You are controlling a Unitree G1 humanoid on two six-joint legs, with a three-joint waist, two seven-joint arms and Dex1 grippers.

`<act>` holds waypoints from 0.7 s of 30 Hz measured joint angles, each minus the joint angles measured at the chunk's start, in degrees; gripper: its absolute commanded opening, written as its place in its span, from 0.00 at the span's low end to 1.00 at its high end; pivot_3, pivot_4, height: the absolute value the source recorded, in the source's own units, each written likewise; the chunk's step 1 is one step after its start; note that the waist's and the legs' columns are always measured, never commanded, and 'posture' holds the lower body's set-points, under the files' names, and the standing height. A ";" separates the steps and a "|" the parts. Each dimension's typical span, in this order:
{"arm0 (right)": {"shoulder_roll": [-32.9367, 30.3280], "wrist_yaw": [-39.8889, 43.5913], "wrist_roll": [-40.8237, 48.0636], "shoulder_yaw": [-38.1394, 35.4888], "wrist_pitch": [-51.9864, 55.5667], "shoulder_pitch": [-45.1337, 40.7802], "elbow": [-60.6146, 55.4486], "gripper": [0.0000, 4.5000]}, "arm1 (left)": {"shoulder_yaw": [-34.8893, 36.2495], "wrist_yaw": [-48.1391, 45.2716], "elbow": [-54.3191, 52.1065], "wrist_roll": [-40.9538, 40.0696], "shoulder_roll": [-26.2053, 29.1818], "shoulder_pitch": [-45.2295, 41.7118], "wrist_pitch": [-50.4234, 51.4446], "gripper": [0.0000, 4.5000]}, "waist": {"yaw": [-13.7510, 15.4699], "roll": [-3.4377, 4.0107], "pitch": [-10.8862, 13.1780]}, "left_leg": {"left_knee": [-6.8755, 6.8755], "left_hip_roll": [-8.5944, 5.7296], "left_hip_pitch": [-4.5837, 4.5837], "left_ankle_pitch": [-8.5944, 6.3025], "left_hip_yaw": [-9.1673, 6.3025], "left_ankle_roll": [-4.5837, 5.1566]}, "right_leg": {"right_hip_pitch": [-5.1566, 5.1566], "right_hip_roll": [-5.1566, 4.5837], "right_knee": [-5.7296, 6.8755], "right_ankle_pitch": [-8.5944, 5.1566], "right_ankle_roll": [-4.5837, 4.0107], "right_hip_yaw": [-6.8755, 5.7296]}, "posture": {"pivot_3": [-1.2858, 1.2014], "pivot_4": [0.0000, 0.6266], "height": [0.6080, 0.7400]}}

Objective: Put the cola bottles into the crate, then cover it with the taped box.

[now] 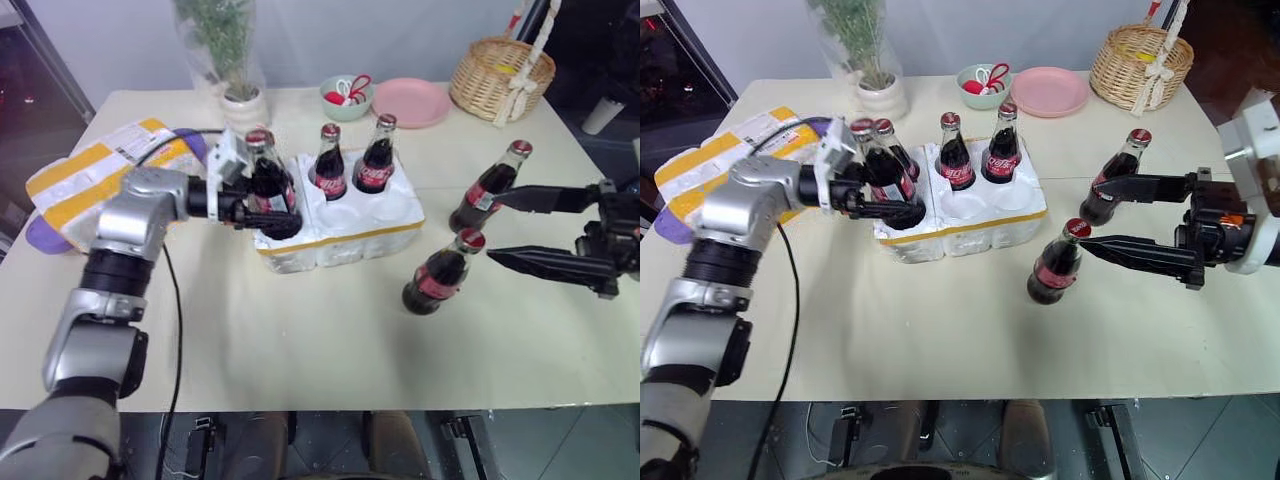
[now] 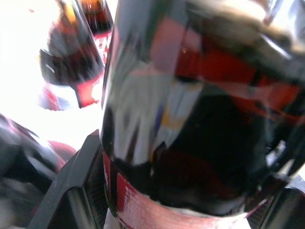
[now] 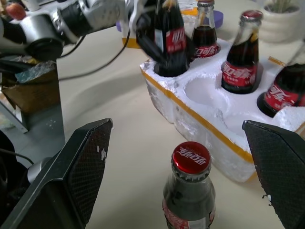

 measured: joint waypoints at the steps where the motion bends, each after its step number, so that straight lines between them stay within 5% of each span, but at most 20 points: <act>1: 0.23 -0.27 -0.12 -0.01 -0.11 0.58 0.00 1.00 | 0.54 0.88 -0.20 -0.17 -0.71 0.58 -0.37 0.95 | 0.01 -0.02 0.01 | 0.02 0.00 -0.01 0.00 -0.02 0.00 | 0.00 0.00 0.01 0.00 0.00 -0.01 | 0.52 0.24 0.98; 10: 2.48 -1.78 -7.70 -1.14 -5.80 9.04 1.39 1.00 | 6.18 3.87 -8.75 -3.35 2.45 5.21 4.48 1.00 | 0.05 -0.01 0.00 | 0.27 -0.03 -0.01 -0.04 -0.05 0.07 | 0.12 0.01 0.06 0.03 0.06 -0.01 | 0.52 0.24 0.98; 15: 6.14 2.46 -10.78 -8.48 -8.64 21.05 -0.24 1.00 | 15.17 -0.21 -20.83 -15.22 15.36 7.97 19.12 1.00 | -0.24 0.01 -0.01 | 0.27 -0.02 0.01 -0.08 -0.05 0.12 | 0.15 0.01 0.06 0.02 0.07 0.00 | 0.52 0.24 0.98; 21: 10.78 0.45 -12.35 -6.66 -10.97 25.30 -4.31 1.00 | 19.90 -7.83 -34.50 -24.96 27.01 16.49 28.11 1.00 | 0.00 0.10 -0.07 | 0.28 0.01 0.24 -0.09 -0.03 0.11 | 0.49 0.01 -0.08 0.01 0.05 0.00 | 0.52 0.24 0.98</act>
